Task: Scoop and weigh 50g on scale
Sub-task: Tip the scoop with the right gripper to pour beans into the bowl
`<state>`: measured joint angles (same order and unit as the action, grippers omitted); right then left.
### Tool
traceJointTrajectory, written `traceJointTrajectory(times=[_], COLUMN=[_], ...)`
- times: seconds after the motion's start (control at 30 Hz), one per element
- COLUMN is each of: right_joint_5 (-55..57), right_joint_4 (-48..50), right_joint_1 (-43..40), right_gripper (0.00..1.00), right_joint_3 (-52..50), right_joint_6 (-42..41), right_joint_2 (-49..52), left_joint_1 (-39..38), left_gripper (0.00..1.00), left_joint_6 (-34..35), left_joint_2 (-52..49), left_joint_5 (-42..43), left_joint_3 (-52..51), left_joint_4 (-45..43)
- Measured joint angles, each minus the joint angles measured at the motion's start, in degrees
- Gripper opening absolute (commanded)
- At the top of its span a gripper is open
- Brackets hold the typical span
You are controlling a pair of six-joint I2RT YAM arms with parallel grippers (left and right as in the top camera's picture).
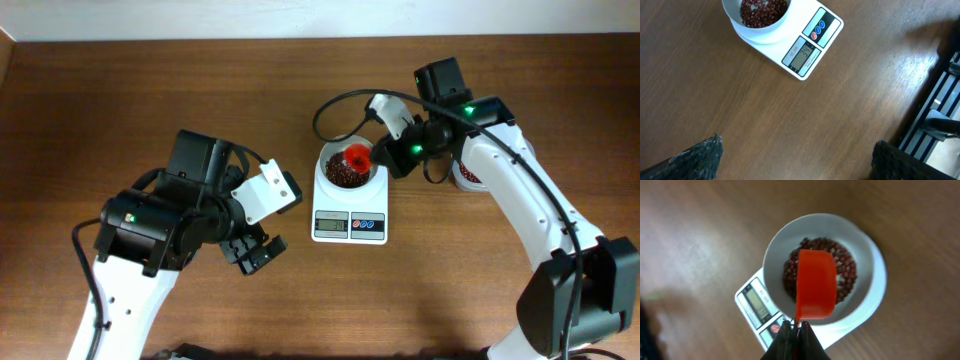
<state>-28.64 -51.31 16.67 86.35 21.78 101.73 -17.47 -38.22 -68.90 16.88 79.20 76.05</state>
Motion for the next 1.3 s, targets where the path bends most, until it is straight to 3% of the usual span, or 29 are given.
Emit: traceJointTrajectory(times=[1.0, 1.3], right_joint_5=[7.0, 11.4], right_joint_4=[-0.9, 1.5], right_joint_1=[2.8, 3.8], right_gripper=[0.04, 0.04], right_joint_3=[0.1, 0.1], right_joint_6=[2.3, -1.9], right_joint_2=[-3.0, -3.5], left_joint_1=[0.0, 0.0], left_gripper=[0.99, 0.99], left_joint_6=[0.0, 0.0], left_joint_2=[0.0, 0.0], left_joint_5=[0.0, 0.0], left_joint_3=[0.0, 0.0], left_joint_4=[0.0, 0.0])
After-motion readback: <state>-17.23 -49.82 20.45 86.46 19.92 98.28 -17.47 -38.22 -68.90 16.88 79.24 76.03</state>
